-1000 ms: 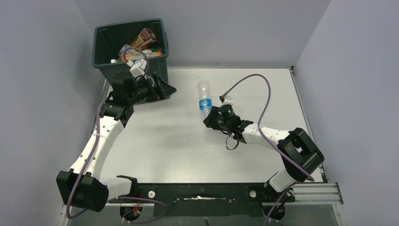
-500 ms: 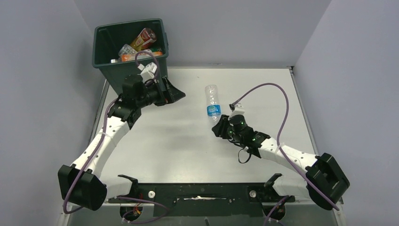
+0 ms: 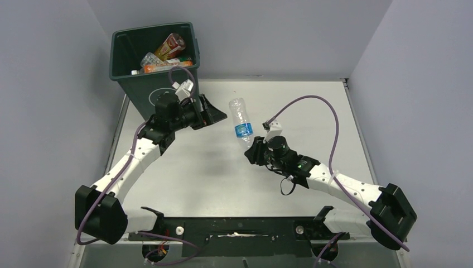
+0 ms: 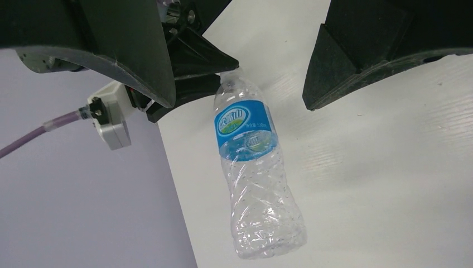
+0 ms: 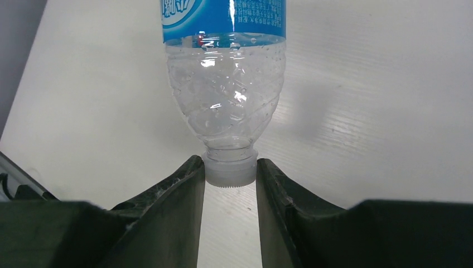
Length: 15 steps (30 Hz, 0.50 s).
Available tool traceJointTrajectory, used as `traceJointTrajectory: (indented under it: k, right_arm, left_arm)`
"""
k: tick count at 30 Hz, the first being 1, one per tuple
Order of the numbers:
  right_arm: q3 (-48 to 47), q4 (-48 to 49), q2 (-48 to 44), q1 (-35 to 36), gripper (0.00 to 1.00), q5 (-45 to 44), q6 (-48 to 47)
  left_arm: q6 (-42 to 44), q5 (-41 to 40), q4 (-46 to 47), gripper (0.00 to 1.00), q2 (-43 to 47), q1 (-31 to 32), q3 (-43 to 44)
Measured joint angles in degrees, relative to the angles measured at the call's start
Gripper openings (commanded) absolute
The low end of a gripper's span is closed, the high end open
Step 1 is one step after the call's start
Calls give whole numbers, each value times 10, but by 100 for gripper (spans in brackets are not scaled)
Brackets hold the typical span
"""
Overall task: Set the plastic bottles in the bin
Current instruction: Place the plastic bottle in the trash bin.
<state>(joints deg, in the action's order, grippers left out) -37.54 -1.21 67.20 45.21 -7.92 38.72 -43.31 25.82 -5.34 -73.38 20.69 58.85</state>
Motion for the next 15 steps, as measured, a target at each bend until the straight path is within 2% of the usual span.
traceJointTrajectory:
  k: [15]
  right_arm:
    - [-133,-32,41,108,22,-36,-42]
  left_arm:
    - [0,-40,1,85,-9,39,-1]
